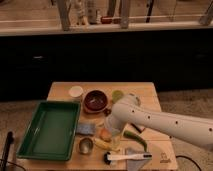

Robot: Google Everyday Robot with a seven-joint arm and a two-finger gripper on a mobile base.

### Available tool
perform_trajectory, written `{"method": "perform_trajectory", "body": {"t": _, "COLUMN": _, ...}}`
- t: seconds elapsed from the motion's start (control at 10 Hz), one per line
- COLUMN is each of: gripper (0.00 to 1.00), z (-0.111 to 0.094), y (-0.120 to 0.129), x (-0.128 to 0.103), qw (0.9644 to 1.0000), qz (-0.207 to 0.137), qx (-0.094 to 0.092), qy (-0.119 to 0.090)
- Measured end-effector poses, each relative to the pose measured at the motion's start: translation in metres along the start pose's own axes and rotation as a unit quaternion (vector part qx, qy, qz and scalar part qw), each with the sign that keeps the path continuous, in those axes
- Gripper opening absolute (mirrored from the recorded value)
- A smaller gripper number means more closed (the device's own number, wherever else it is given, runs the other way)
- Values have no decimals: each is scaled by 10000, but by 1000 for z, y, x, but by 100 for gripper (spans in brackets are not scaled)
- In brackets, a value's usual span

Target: Place apple in paper cup

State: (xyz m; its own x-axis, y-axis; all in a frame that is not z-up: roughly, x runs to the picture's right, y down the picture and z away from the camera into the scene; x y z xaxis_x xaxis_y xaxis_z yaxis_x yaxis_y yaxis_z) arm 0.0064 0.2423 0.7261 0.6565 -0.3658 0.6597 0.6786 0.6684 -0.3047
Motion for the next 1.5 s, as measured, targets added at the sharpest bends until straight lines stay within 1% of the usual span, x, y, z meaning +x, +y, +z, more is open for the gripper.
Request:
{"method": "perform_trajectory", "body": {"t": 0.3, "gripper": 80, "z": 17, "y": 0, "x": 8, "qw": 10000, "qz": 21, "qx": -45, "qy": 13}}
{"method": "perform_trajectory", "body": {"t": 0.5, "gripper": 80, "z": 29, "y": 1, "x": 14, "qw": 9999, "qz": 38, "qx": -89, "qy": 79}}
{"method": "perform_trajectory", "body": {"t": 0.9, "gripper": 79, "z": 39, "y": 6, "x": 28, "qw": 9997, "qz": 65, "qx": -108, "qy": 187}}
{"method": "perform_trajectory", "body": {"t": 1.0, "gripper": 73, "z": 42, "y": 7, "x": 31, "qw": 9997, "qz": 44, "qx": -121, "qy": 199}}
{"method": "perform_trajectory", "body": {"t": 1.3, "gripper": 42, "z": 49, "y": 9, "x": 42, "qw": 9997, "qz": -6, "qx": -128, "qy": 219}}
{"method": "perform_trajectory", "body": {"t": 1.4, "gripper": 30, "z": 51, "y": 9, "x": 45, "qw": 9997, "qz": -23, "qx": -118, "qy": 219}}
{"method": "perform_trajectory", "body": {"t": 1.5, "gripper": 21, "z": 50, "y": 8, "x": 48, "qw": 9997, "qz": -37, "qx": -74, "qy": 222}}
